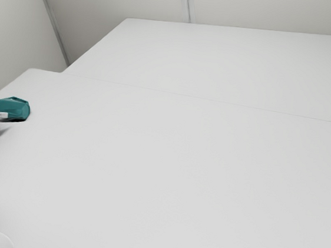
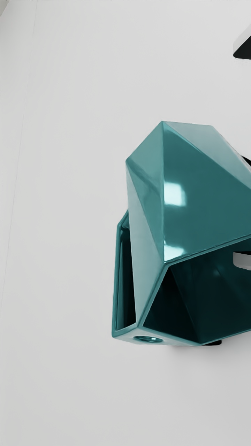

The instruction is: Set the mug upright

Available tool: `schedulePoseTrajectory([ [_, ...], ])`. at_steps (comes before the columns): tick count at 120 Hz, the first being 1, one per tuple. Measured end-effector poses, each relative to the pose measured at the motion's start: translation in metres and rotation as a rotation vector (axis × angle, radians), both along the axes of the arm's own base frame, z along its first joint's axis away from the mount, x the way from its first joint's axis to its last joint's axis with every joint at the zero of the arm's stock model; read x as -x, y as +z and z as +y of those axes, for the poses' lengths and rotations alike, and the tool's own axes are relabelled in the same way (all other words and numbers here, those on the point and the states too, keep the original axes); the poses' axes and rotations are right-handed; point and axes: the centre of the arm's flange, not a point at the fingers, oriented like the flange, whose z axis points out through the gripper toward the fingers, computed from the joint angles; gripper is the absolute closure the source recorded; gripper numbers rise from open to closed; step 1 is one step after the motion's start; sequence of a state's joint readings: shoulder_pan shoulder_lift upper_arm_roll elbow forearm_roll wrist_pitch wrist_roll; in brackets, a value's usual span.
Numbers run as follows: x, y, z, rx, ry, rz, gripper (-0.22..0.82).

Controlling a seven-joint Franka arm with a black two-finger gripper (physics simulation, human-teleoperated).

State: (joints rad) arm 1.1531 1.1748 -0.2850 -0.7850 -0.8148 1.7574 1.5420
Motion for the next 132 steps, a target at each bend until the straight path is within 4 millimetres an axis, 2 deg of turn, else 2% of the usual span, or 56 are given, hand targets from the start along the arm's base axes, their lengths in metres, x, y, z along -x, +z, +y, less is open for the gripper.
schedulePoseTrajectory([
  [60,0.0074,-0.0021,0.0050,0.004,-0.015,-0.009,0.01],
  [90,0.0076,-0.0025,0.0054,0.002,-0.014,-0.010,0.24],
  [132,0.0066,-0.0028,0.0046,0.002,-0.015,-0.011,0.50],
])
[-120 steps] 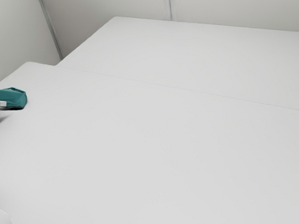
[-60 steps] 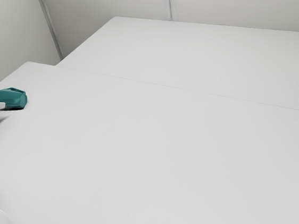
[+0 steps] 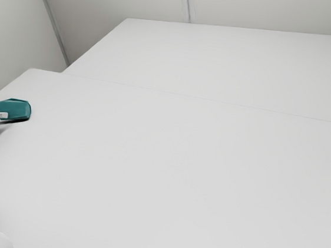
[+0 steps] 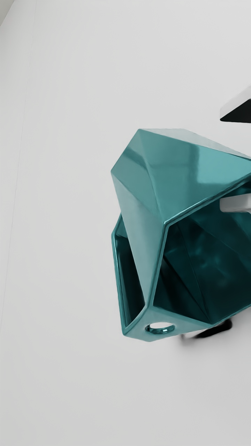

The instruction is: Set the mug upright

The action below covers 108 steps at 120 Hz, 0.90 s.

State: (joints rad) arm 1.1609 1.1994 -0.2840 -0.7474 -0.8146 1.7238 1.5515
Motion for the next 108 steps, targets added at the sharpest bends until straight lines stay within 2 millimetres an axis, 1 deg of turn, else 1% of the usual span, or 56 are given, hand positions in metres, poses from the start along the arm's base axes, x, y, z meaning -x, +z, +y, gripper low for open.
schedulePoseTrajectory([
  [24,-0.001,0.000,0.000,-0.001,0.000,-0.001,0.65],
  [38,-0.001,0.001,0.000,-0.003,0.000,-0.001,0.71],
  [54,-0.004,0.004,-0.002,-0.008,-0.002,-0.003,0.73],
  [68,-0.011,0.013,-0.005,-0.018,-0.010,-0.016,0.75],
  [77,-0.020,0.029,-0.009,-0.037,-0.024,-0.029,0.75],
  [88,-0.038,0.053,-0.022,-0.058,-0.052,-0.057,0.77],
  [101,-0.067,0.079,-0.046,-0.085,-0.102,-0.084,0.78],
  [108,-0.086,0.094,-0.063,-0.104,-0.134,-0.094,0.78],
])
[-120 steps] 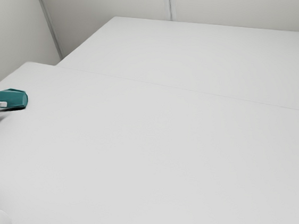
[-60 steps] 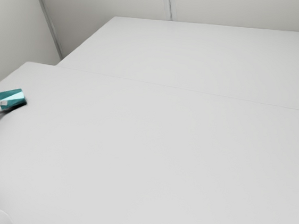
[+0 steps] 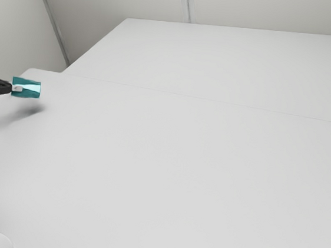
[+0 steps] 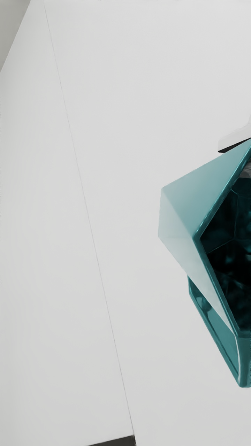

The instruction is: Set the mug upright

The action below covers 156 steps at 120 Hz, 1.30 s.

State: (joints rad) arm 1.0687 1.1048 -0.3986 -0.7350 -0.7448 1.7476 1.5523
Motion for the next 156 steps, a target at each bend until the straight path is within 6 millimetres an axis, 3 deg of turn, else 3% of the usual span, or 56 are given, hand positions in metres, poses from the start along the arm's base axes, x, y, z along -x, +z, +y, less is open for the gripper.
schedulePoseTrajectory([
  [13,-0.049,0.030,-0.053,-0.058,-0.087,0.002,0.79],
  [25,-0.090,0.081,-0.122,-0.130,-0.191,-0.002,0.79],
  [39,-0.102,0.138,-0.210,-0.251,-0.282,0.083,0.79],
  [53,-0.092,0.177,-0.294,-0.401,-0.339,0.204,0.79],
  [67,-0.067,0.205,-0.396,-0.572,-0.375,0.325,0.79],
  [81,-0.022,0.203,-0.472,-0.699,-0.348,0.461,0.79],
  [91,0.012,0.190,-0.519,-0.758,-0.323,0.543,0.79],
  [103,0.043,0.167,-0.526,-0.770,-0.241,0.641,0.79],
  [118,0.067,0.138,-0.535,-0.772,-0.159,0.713,0.79],
  [156,0.076,0.102,-0.539,-0.819,-0.006,0.708,0.79],
])
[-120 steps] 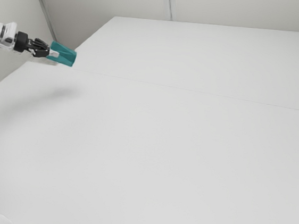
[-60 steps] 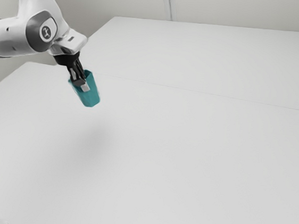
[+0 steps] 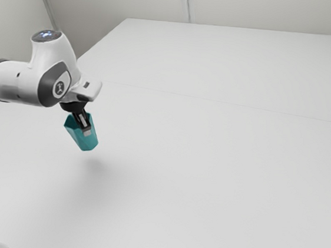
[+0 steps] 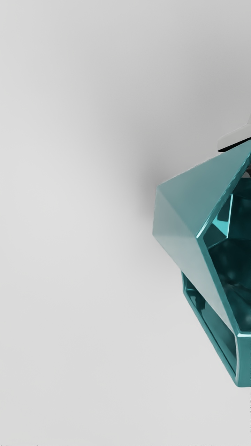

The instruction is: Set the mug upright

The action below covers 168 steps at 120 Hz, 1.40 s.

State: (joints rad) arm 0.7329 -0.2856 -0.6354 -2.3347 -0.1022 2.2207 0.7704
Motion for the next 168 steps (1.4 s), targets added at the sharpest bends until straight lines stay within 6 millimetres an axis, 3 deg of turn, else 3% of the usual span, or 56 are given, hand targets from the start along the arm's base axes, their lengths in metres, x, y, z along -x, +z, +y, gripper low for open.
schedulePoseTrajectory([
  [34,0.009,-0.027,-0.001,-0.020,0.071,-0.044,0.79],
  [93,0.002,-0.057,0.009,-0.020,0.120,-0.101,0.79],
  [149,-0.001,-0.071,0.015,-0.014,0.139,-0.124,0.78],
  [168,-0.001,-0.072,0.019,-0.009,0.151,-0.125,0.64],
])
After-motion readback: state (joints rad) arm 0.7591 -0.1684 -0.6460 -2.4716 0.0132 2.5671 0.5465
